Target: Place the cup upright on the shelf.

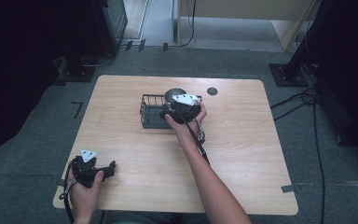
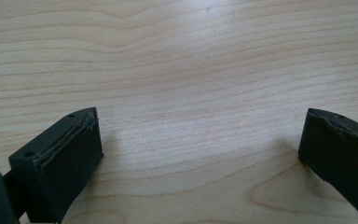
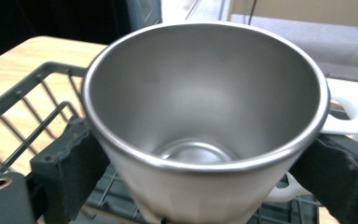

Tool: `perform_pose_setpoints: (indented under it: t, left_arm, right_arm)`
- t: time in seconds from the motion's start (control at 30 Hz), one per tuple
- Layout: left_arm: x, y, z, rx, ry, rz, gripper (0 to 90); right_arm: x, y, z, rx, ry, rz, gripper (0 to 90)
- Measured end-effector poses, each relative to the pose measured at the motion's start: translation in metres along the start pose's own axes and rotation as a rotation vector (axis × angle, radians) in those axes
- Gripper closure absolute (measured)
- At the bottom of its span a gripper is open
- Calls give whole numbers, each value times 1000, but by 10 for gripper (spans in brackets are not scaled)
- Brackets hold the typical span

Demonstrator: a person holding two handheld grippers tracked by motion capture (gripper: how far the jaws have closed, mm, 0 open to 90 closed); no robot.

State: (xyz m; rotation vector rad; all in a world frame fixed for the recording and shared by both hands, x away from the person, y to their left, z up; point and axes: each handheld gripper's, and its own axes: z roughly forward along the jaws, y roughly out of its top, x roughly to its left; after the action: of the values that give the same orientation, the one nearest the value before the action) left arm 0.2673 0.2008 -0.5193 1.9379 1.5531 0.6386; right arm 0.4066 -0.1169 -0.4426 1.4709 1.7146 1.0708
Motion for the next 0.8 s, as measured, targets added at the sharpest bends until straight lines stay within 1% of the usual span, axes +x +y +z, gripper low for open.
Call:
perform_pose_setpoints:
  t: [0.07,0.13,0.2,0.3,0.33,0.4,0.47,0.67,0.7,0.77,0.8]
  left_arm:
    - [0,0,0,0,0,0,0]
    - [0,0,0,0,0,0,0]
    - [0,0,0,0,0,0,0]
    - [0,0,0,0,0,0,0]
    - [0,0,0,0,0,0,0]
    - [0,0,0,0,0,0,0]
    - [0,0,0,0,0,0,0]
    - [0,0,0,0,0,0,0]
    - [0,0,0,-1,0,0,0]
    - [0,0,0,-1,0,0,0]
    - [0,0,0,-1,0,0,0]
  right_arm:
    - [-1,1,-3,21,13,-9,22]
    - [-3,1,-7,29,29,-14,17]
    - [-3,0,-9,28,33,-14,17]
    - [-4,1,-17,22,51,-14,17]
    - [-4,1,-17,22,51,-14,17]
    - [-5,0,-24,15,59,-15,17]
    - [-6,-1,-26,12,62,-15,17]
    - [-11,-5,-41,-4,79,-17,17]
    - [-14,-7,-46,-6,84,-21,17]
    - [-15,-9,-48,-7,84,-22,17]
    - [-17,-12,-52,-7,87,-24,17]
